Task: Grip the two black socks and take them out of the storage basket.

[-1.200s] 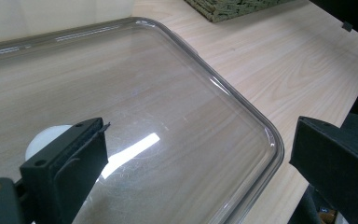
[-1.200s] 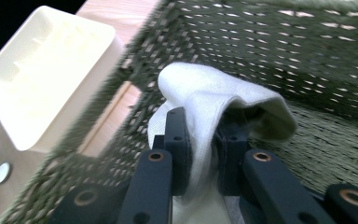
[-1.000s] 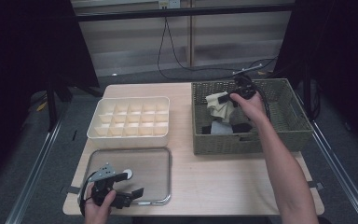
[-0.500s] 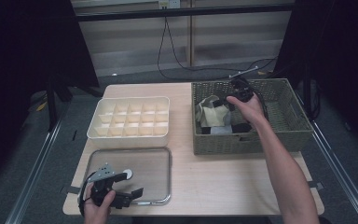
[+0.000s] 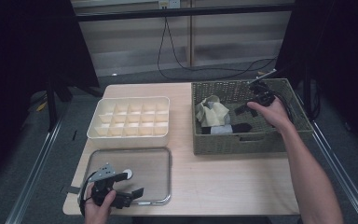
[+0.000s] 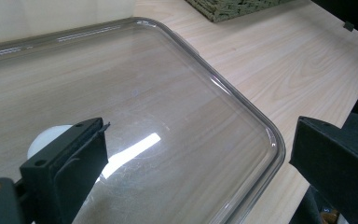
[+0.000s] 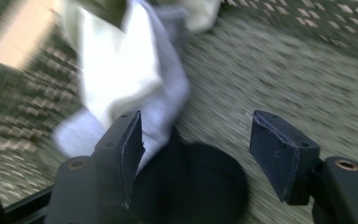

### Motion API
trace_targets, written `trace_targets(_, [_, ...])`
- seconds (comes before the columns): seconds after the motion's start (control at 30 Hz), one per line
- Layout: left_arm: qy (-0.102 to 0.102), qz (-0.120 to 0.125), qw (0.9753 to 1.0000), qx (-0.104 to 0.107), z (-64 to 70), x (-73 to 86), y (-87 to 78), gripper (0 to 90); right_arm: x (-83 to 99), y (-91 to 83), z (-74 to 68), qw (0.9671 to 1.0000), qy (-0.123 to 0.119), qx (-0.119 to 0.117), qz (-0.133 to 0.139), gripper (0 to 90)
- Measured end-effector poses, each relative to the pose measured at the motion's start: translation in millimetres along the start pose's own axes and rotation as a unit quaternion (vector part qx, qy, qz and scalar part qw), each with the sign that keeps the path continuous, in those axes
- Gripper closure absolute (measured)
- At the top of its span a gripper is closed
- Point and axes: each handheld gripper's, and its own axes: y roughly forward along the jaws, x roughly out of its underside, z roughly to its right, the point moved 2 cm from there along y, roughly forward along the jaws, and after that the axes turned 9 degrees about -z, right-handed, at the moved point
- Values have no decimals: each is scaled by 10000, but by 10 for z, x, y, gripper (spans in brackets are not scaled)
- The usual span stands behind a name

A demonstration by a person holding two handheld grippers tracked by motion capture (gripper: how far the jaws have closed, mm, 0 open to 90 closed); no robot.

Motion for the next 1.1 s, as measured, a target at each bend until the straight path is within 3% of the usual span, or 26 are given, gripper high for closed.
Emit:
trace_targets(0.2, [15,-7,10000,-10,4,-2,4,36,71,126,63,9991,23,8,-419,304])
trace_targets(0.27, [10,-5,10000,2,2,-1,2,36,75,181,77,9983,47,163,-551,280])
trace_targets(0.37, [-1,-12,10000,-6,-4,4,0,36,71,224,72,9976,-58,-55,-694,276])
trace_targets(0.5, [-16,-17,10000,-28,-7,6,-6,36,68,302,62,9939,-139,-183,-1083,269])
trace_targets(0.67, [-17,-7,10000,-11,-4,7,-4,36,76,432,38,9893,-221,-107,-1440,286])
trace_targets(0.87, [-17,-27,10000,-24,-5,9,-3,36,99,550,-7,9815,-383,-120,-1870,449])
trace_targets(0.97, [-14,-19,10000,-18,-8,8,0,36,99,540,-27,9824,-452,-154,-1807,628])
trace_targets(1.1, [-6,-25,10000,-5,-3,8,1,36,92,520,-32,9832,-495,-130,-1750,767])
